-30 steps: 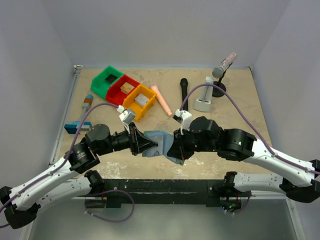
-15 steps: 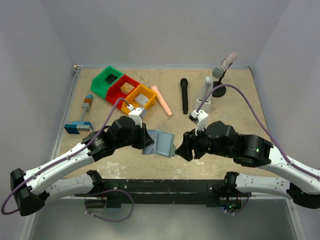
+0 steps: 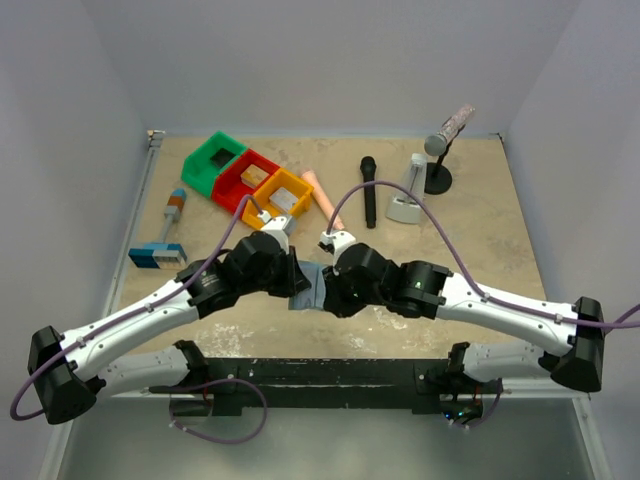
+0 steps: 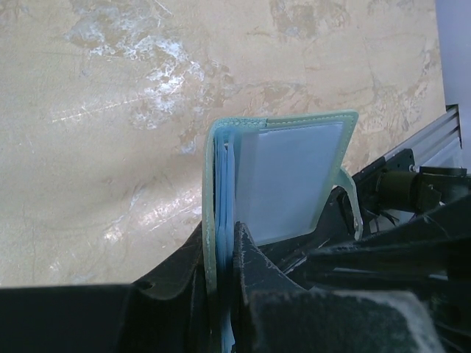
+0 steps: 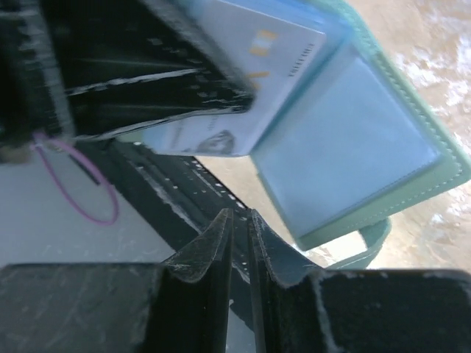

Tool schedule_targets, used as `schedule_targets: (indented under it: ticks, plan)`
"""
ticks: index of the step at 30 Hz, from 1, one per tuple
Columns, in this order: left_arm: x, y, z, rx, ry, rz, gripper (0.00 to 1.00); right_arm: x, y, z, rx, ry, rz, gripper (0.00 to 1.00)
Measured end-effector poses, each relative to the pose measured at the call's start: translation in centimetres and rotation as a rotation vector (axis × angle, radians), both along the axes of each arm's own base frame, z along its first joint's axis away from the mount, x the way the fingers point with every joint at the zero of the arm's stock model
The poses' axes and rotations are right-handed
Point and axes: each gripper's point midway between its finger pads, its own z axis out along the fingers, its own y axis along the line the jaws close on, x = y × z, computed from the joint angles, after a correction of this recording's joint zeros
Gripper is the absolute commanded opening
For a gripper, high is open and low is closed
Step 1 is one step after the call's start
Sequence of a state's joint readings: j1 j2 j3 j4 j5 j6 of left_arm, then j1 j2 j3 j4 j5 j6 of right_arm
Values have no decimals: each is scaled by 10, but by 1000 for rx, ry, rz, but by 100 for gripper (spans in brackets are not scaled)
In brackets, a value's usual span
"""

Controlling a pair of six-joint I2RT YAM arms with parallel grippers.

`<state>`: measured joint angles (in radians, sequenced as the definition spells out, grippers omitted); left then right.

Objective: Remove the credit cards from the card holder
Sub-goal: Place the card holder at the center of the board.

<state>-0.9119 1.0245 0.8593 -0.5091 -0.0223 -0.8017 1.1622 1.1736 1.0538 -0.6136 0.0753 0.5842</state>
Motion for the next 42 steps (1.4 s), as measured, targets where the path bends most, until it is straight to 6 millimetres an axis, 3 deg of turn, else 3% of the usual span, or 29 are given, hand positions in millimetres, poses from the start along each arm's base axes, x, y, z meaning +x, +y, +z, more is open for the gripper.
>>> schedule_targets:
  ticks: [3,8,11,13,19,22,26,28,36,42]
  plan:
    - [0,0,-3,3,2,0,0,11,-8,-16,-40,22,-61,18]
    - [-3,-3,-18,-17,17,-13,0,36,-63,-56,-82,79,-269,18]
    - [-9,-10,-35,-46,56,-34,0,40,-85,-70,-96,101,-342,19]
    - [-11,-14,-47,-54,88,-41,0,40,-90,-70,-93,102,-355,20]
    - [-3,-24,-73,-8,137,-37,0,40,-88,-46,2,48,-340,30]
    - [3,-24,-85,24,157,-20,0,34,-80,-31,111,21,-286,31]
    - [16,-26,-97,33,165,7,0,29,-61,-27,175,37,-203,30]
    - [22,-28,-102,30,173,14,0,30,-48,-33,187,56,-169,31]
    - [35,-33,-110,-79,188,12,0,35,-18,-94,115,181,-116,31]
    - [33,-30,-127,-92,241,5,0,49,-10,-117,126,223,-149,30]
